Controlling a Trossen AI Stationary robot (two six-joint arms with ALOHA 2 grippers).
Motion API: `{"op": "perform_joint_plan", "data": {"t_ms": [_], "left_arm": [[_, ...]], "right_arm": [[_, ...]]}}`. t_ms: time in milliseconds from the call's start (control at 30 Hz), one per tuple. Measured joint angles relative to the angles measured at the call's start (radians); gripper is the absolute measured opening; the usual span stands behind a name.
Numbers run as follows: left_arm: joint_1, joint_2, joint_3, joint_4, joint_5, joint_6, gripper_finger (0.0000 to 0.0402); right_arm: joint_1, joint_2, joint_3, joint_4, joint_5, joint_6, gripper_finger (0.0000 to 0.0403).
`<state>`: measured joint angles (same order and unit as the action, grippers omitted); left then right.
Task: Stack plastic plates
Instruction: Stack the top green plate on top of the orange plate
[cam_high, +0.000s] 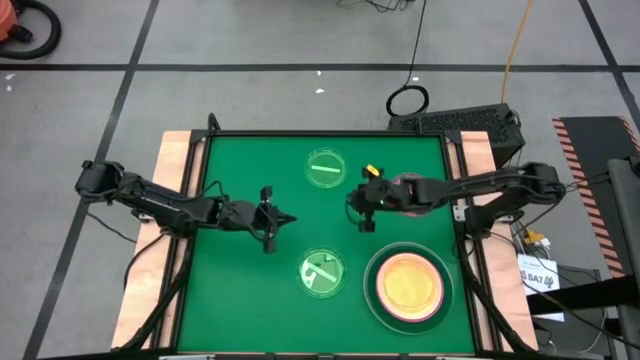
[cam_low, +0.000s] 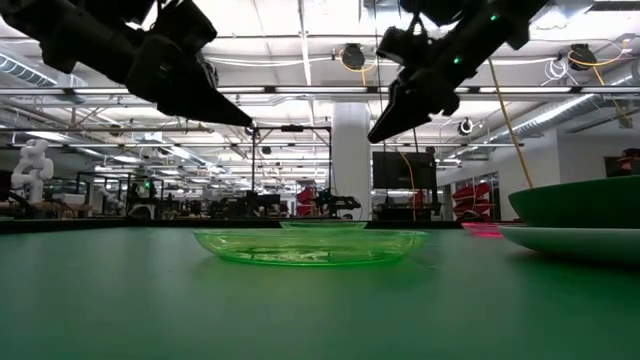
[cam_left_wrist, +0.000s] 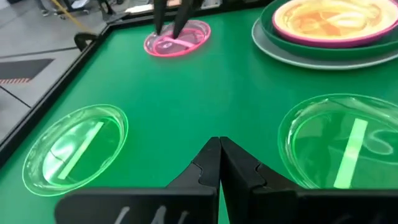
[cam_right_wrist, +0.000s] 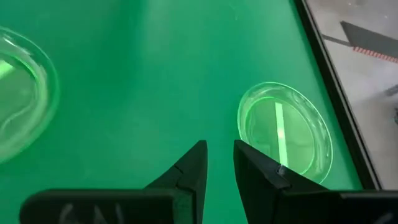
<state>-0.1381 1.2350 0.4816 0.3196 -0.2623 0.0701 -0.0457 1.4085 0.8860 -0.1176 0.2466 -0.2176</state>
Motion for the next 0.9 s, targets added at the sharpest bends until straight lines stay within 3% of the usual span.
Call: {"op": "perform_joint_plan", "data": {"t_ms": [300, 700, 900], "left_arm": [[0.048, 0.063, 0.0, 0.034, 0.0, -0.012, 0.0008], [0.05, 0.087, 0.0, 0.079, 0.0, -0.015, 0.0008], [0.05, 0.087, 0.0, 0.075, 0.0, -0.014, 0.0008]], "right_arm": [[-0.17, 0.162, 0.019, 0.091, -0.148, -0.135, 0.0075], [-0.239, 0.404, 0.149, 0.09, -0.145, -0.264, 0.0076], [-0.242, 0.456, 0.19, 0.09, -0.142, -0.278, 0.0079]]}}
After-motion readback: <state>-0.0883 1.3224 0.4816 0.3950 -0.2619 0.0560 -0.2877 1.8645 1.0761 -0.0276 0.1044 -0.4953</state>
